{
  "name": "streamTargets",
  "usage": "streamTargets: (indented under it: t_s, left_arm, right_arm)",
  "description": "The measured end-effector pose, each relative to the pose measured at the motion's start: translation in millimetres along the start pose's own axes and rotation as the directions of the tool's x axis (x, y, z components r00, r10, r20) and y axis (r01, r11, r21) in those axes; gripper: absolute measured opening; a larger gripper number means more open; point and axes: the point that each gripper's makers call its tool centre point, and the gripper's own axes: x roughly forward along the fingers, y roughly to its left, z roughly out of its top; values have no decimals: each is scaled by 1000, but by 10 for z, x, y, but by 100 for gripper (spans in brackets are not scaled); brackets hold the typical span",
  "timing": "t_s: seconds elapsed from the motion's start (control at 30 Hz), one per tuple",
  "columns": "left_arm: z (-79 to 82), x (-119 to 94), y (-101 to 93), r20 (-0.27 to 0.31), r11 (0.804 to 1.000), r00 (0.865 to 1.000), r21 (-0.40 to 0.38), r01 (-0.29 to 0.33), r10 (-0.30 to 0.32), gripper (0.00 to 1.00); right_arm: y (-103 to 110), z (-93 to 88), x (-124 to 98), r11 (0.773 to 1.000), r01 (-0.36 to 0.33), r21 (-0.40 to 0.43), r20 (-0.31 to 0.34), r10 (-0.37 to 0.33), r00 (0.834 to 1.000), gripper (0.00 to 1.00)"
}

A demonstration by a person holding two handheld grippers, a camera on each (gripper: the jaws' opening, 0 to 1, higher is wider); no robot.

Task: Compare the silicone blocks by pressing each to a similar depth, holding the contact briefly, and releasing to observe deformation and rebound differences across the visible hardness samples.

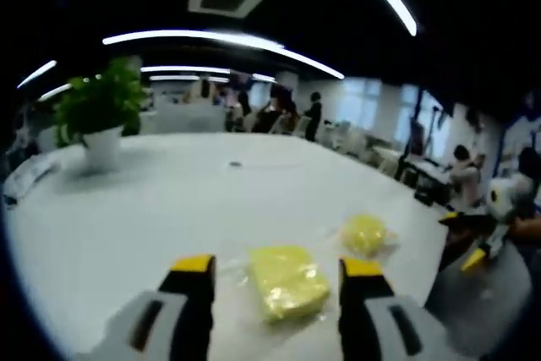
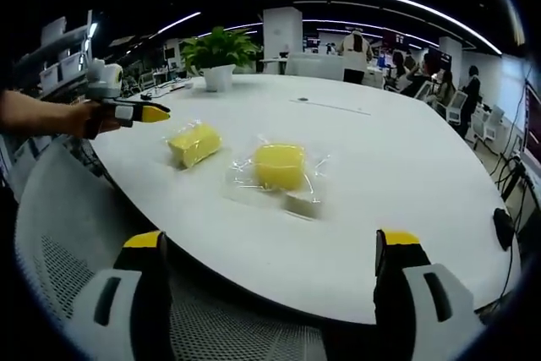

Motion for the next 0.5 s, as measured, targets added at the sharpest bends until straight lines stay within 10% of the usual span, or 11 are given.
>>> streamTargets:
  t_s: [0.5]
  left_arm:
    - [-122, -442, -273, -11, 999, 1000, 18, 29, -29, 93]
  right_arm:
    - [-14, 21, -6, 1000, 7, 16, 17, -7, 1000, 96]
